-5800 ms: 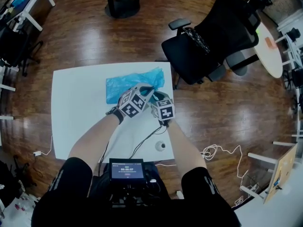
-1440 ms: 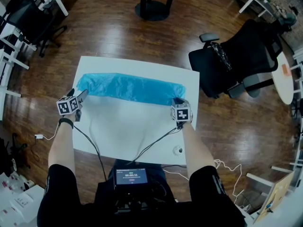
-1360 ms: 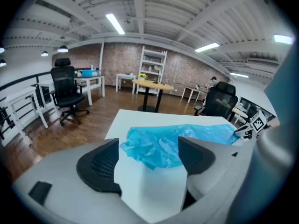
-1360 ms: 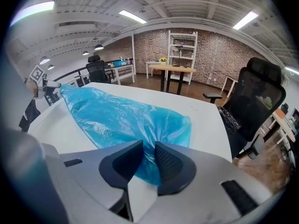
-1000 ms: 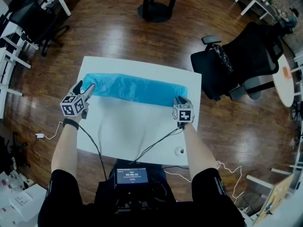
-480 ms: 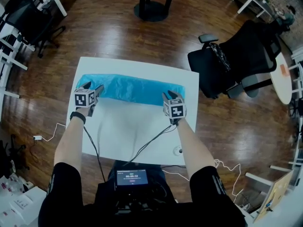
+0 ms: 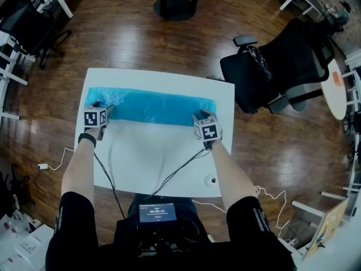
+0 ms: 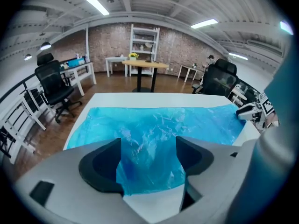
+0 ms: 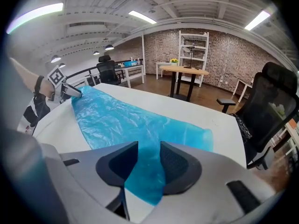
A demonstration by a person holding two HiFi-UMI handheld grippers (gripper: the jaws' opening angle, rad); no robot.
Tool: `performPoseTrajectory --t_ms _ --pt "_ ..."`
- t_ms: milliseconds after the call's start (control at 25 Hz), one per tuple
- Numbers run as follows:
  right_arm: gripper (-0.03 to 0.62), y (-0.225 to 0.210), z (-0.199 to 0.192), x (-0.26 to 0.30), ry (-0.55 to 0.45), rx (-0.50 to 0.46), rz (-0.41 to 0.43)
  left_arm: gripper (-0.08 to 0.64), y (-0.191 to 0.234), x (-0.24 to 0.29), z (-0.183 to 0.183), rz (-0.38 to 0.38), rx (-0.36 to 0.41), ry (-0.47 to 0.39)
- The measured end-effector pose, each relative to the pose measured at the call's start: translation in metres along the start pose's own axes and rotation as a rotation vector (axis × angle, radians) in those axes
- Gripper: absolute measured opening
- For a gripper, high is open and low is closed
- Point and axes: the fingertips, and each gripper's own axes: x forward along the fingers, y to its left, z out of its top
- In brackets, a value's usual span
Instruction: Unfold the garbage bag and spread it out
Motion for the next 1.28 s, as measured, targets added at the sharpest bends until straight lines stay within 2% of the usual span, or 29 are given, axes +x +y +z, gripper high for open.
performPoseTrajectory --t_ms 360,880,1040,1160,1280 --pt "0.187 -0.006 -0.007 0.001 -0.007 0.033 0.0 0.374 0.008 0.011 -0.01 0.015 -0.003 0.034" --pt "0.192 -0.014 -0.002 -0.001 -0.023 0.024 -0.011 0.379 0.002 0.019 -0.004 0.003 0.011 0.02" --pt "0.19 -0.014 -0.009 0.001 0.0 0.023 0.002 0.378 0.002 0.016 -0.004 -0.003 0.02 0.027" --pt "0.186 -0.012 -0.002 -0.002 -0.024 0.008 0.018 0.379 -0.001 0.008 0.009 -0.011 0.033 -0.011" --pt "0.184 -0.004 0.022 -0.013 -0.075 -0.065 0.038 0.379 -0.009 -0.003 0.03 -0.043 0.064 -0.077"
